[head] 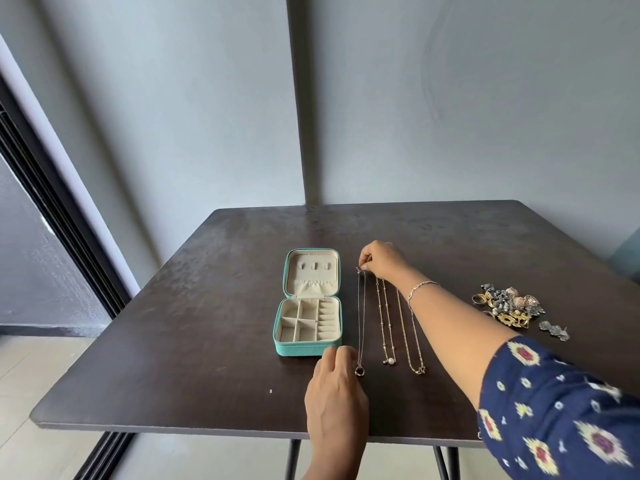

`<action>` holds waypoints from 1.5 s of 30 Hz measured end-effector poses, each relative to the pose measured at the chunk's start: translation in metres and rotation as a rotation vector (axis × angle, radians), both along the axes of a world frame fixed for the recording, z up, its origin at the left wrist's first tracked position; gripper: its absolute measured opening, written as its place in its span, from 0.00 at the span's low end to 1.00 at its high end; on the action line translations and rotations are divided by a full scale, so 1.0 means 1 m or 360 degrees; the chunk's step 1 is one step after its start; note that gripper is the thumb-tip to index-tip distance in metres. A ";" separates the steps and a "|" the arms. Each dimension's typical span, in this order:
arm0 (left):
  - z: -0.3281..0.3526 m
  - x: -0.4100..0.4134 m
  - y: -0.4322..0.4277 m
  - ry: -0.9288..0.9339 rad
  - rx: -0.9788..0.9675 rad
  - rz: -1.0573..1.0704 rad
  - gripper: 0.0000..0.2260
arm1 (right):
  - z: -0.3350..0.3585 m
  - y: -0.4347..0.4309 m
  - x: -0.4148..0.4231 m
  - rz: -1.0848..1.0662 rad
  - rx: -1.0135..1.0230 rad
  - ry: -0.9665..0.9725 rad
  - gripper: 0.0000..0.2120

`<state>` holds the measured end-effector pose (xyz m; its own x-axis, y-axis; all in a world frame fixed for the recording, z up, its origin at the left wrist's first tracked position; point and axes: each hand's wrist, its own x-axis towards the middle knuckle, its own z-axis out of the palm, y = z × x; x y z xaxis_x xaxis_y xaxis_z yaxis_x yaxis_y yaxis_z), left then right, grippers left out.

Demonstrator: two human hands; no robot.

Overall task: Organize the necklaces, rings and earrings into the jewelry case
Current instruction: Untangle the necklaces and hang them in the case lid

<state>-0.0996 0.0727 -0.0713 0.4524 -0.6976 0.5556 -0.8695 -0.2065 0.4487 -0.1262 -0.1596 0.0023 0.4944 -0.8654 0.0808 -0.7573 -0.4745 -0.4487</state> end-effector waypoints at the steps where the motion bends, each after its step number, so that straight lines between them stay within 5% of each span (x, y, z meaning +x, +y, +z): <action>1: -0.001 0.000 0.000 -0.0001 -0.0002 0.0012 0.26 | -0.002 -0.002 0.002 0.0007 0.0009 0.0017 0.03; 13: -0.002 0.003 -0.001 0.0083 0.0005 -0.0066 0.09 | -0.014 -0.009 0.015 -0.0002 0.0012 0.0186 0.03; 21: 0.003 0.000 0.003 0.0247 0.0090 -0.0063 0.11 | 0.017 0.001 0.004 0.0028 0.0363 -0.0450 0.14; 30: 0.020 -0.002 0.008 0.0381 0.0243 -0.0120 0.04 | 0.091 0.048 -0.027 0.0173 0.0762 -0.1106 0.09; 37: 0.022 -0.001 0.008 0.0393 0.0264 -0.0119 0.05 | 0.126 0.079 -0.041 0.0186 0.1064 -0.1291 0.05; 45: 0.024 0.001 0.009 0.0439 0.0233 -0.0182 0.04 | 0.147 0.104 -0.045 0.0359 0.1162 -0.1124 0.05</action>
